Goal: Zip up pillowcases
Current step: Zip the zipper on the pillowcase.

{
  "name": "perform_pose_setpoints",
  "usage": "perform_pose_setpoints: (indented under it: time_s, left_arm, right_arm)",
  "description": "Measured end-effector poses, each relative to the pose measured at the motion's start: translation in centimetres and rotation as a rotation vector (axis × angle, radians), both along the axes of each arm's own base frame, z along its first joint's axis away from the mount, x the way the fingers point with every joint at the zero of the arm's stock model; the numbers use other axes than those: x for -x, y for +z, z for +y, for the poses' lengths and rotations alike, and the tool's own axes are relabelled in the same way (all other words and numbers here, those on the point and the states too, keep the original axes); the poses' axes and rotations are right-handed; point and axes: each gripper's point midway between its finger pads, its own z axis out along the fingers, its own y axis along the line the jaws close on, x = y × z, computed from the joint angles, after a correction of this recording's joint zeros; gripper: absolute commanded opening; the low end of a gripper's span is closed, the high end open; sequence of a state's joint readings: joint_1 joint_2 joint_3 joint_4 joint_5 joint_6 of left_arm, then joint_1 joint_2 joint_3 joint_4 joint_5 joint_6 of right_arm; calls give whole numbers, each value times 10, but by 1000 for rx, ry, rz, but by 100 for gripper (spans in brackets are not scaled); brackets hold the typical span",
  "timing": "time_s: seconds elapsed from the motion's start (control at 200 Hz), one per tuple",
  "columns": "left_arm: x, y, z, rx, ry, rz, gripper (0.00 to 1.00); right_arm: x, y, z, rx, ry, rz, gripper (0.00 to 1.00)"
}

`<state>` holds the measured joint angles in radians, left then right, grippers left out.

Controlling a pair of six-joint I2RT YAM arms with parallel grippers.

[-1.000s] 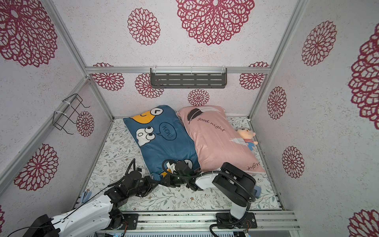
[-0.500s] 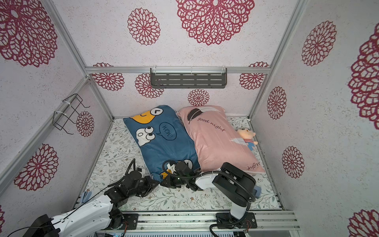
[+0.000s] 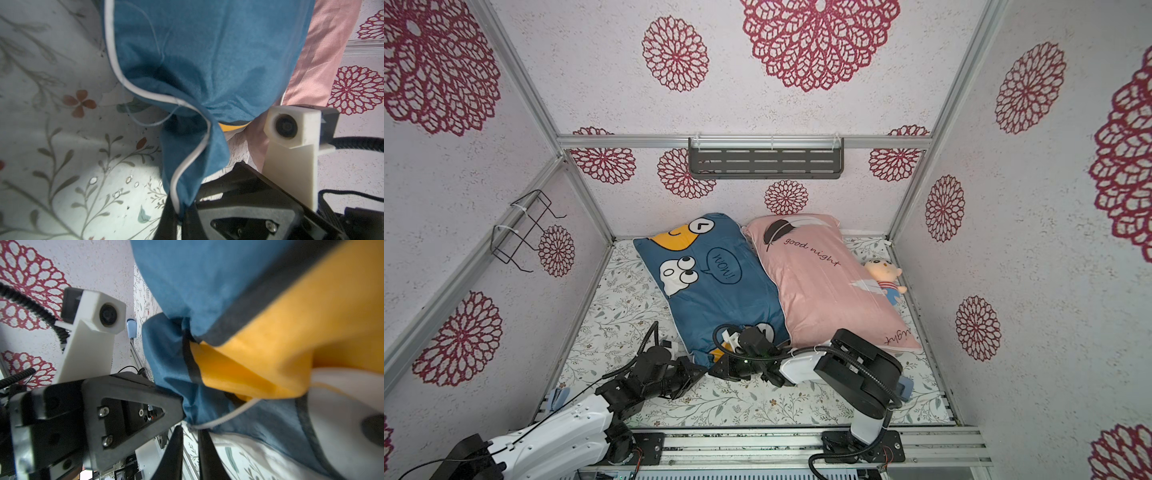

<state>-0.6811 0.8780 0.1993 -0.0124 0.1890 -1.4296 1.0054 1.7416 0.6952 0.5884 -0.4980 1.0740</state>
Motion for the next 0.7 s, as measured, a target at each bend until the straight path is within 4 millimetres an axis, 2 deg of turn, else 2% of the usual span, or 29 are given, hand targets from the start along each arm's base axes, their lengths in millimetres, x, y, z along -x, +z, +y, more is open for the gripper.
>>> perform_pose_setpoints:
  time_s: [0.135, 0.285, 0.525, 0.701]
  left_arm:
    - [0, -2, 0, -4, -1, 5, 0]
    - [0, -2, 0, -5, -1, 5, 0]
    - [0, -2, 1, -7, 2, 4, 0]
    - [1, -3, 1, -9, 1, 7, 0]
  right_arm:
    - [0, 1, 0, -3, 0, -2, 18]
    - [0, 0, 1, -3, -1, -2, 14]
    - [0, -2, 0, 5, -3, -2, 0]
    - [0, -3, 0, 8, -2, 2, 0]
